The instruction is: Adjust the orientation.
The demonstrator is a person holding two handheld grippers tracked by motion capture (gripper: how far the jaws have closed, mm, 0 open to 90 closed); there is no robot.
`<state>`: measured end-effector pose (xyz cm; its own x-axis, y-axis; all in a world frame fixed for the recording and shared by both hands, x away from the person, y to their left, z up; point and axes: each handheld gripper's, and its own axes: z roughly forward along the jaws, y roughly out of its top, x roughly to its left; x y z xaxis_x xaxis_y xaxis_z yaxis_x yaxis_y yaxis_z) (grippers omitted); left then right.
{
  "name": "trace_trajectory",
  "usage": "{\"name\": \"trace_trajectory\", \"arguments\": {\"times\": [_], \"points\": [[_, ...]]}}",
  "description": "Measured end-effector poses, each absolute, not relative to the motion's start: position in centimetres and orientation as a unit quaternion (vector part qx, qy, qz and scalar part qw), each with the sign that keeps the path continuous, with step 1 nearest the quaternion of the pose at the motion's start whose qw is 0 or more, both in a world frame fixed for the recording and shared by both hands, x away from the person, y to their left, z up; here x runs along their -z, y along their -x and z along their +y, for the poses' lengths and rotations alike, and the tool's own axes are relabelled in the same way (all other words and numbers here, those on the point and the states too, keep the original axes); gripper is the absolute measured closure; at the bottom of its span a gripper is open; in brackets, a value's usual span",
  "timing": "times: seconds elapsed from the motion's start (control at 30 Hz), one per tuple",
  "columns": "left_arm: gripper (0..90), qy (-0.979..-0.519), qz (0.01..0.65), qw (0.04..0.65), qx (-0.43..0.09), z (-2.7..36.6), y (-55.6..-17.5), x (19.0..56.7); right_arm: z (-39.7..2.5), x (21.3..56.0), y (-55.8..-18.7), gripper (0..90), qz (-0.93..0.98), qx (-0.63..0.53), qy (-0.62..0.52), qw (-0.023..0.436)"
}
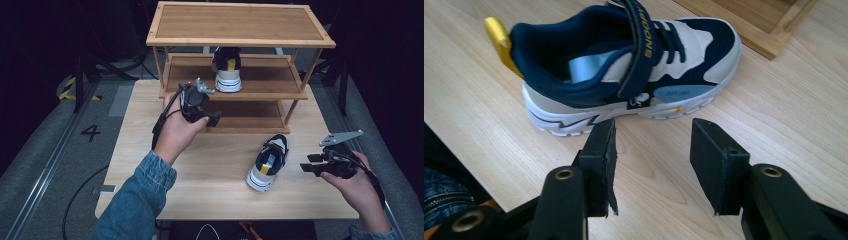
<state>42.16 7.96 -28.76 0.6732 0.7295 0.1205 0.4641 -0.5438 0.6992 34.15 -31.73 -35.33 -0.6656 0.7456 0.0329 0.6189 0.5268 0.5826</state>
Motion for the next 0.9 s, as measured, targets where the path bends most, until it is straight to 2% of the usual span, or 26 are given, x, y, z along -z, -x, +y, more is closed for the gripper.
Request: {"name": "trace_trajectory", "arguments": {"times": [0.43, 0.53, 0.7, 0.9], "points": [[25.4, -0.884, 0.372, 0.254, -0.125, 11.5, -39.0, 36.2, -28.9, 33.9, -32.6, 58.6, 0.879, -0.308, -0.354, 0.088], [24.8, -0.888, 0.375, 0.236, -0.123, 11.9, -39.2, 36.8, -27.8, 33.7, -32.3, 58.8, 0.883, -0.314, -0.340, 0.085], [24.2, -0.886, 0.380, 0.242, -0.107, 12.6, -39.2, 38.2, -25.8, 34.2, -32.7, 59.1, 0.893, -0.308, -0.319, 0.075], [25.9, -0.875, 0.399, 0.248, -0.117, 14.1, -38.6, 38.3, -23.8, 35.0, -33.7, 58.1, 0.902, -0.299, -0.301, 0.075]]}}
